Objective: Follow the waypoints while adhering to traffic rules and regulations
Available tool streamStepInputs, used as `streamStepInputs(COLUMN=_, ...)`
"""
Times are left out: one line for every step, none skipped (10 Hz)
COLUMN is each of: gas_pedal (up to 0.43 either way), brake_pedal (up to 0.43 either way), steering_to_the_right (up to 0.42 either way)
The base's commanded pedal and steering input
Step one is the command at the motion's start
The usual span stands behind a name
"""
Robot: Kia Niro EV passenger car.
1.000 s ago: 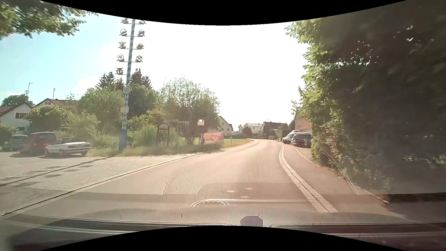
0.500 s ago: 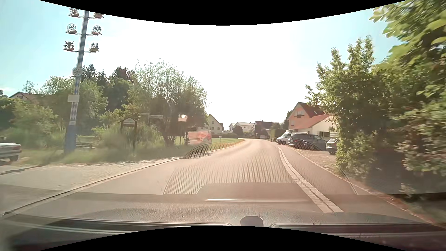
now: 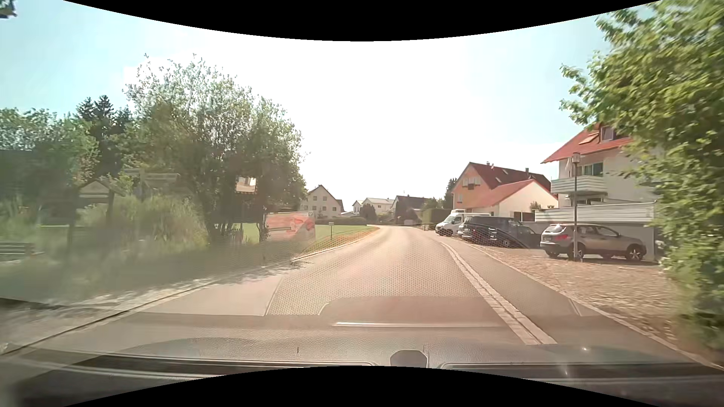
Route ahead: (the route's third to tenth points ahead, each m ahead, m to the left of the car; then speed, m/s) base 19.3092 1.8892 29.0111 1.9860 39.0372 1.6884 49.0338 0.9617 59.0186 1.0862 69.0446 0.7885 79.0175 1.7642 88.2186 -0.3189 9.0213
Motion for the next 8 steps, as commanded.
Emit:
streamStepInputs(gas_pedal=0.169, brake_pedal=0.006, steering_to_the_right=0.058)
streamStepInputs(gas_pedal=0.169, brake_pedal=0.006, steering_to_the_right=0.058)
streamStepInputs(gas_pedal=0.169, brake_pedal=0.006, steering_to_the_right=0.058)
streamStepInputs(gas_pedal=0.169, brake_pedal=0.006, steering_to_the_right=0.058)
streamStepInputs(gas_pedal=0.169, brake_pedal=0.006, steering_to_the_right=0.058)
streamStepInputs(gas_pedal=0.169, brake_pedal=0.006, steering_to_the_right=0.056)
streamStepInputs(gas_pedal=0.169, brake_pedal=0.006, steering_to_the_right=0.053)
streamStepInputs(gas_pedal=0.169, brake_pedal=0.006, steering_to_the_right=0.048)
